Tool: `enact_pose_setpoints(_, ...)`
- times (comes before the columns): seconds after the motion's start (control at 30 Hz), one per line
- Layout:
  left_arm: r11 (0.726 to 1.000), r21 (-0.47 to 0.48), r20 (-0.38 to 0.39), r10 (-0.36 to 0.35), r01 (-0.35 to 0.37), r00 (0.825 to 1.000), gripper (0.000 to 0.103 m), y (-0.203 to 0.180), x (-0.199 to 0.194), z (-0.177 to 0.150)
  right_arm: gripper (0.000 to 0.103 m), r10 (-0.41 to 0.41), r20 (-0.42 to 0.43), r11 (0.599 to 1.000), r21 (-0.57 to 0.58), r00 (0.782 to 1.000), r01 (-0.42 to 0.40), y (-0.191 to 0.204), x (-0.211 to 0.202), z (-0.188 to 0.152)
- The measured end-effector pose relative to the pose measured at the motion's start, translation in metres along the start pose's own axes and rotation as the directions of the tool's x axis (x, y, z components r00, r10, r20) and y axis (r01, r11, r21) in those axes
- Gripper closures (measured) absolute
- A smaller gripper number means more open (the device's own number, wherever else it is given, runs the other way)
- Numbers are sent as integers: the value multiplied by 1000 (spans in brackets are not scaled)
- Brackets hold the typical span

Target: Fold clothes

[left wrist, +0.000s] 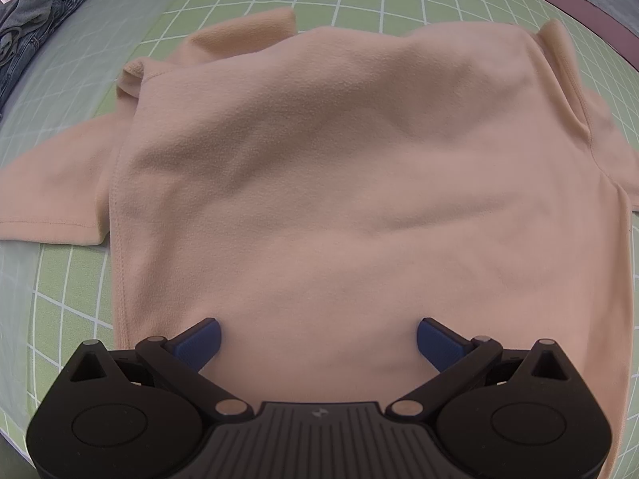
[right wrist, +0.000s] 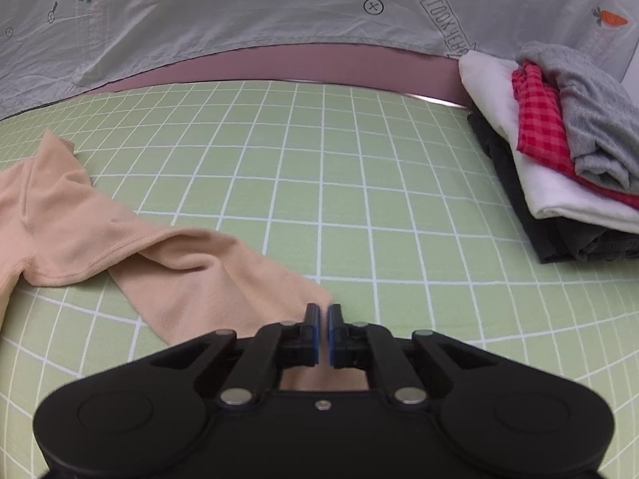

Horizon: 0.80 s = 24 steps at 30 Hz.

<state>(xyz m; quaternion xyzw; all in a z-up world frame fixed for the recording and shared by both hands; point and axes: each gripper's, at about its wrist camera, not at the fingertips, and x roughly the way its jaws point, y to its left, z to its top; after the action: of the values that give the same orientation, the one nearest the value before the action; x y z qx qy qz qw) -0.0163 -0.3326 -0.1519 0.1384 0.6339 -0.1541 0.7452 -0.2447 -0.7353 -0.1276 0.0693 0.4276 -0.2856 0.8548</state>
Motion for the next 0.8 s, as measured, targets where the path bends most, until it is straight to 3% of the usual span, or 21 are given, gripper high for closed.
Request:
enact_pose_setpoints(0.1,1000,-1,4,0,0,1000,0,-2,0,2,99,-106,118,994,-4,987,107,-4,-19,16)
enact_pose_setpoints(0.2,1000,-2,8,0,0,1000,0,1,-1,1,99,-227,252,964,-80,941,254,12,-48,19)
enact_pose_setpoints(0.27,1000,-3,11,1,0,1000,0,4,-1,1,99,-284,299,936,-119,911,331,28,-58,8)
enact_pose_setpoints(0.3,1000,-4,12,1,-1,1000,0,4,-1,1,99,-300,295,930,-123,907,347,34,-59,-1)
enact_pose_setpoints(0.5,1000,-2,11,1,-1,1000,0,1,-1,5,99,-293,126,946,-108,948,307,62,-61,-66)
enact_pose_setpoints(0.7,1000,0,9,1,-1,1000,0,0,-1,10,98,-197,22,980,4,980,197,70,-66,-87)
enact_pose_setpoints(0.77,1000,0,10,1,-1,1000,0,-1,-1,11,90,-187,18,979,92,982,185,63,-71,-83)
enact_pose_setpoints(0.8,1000,-1,12,1,-1,1000,0,-2,-1,12,81,-183,29,973,146,983,176,58,-76,-80)
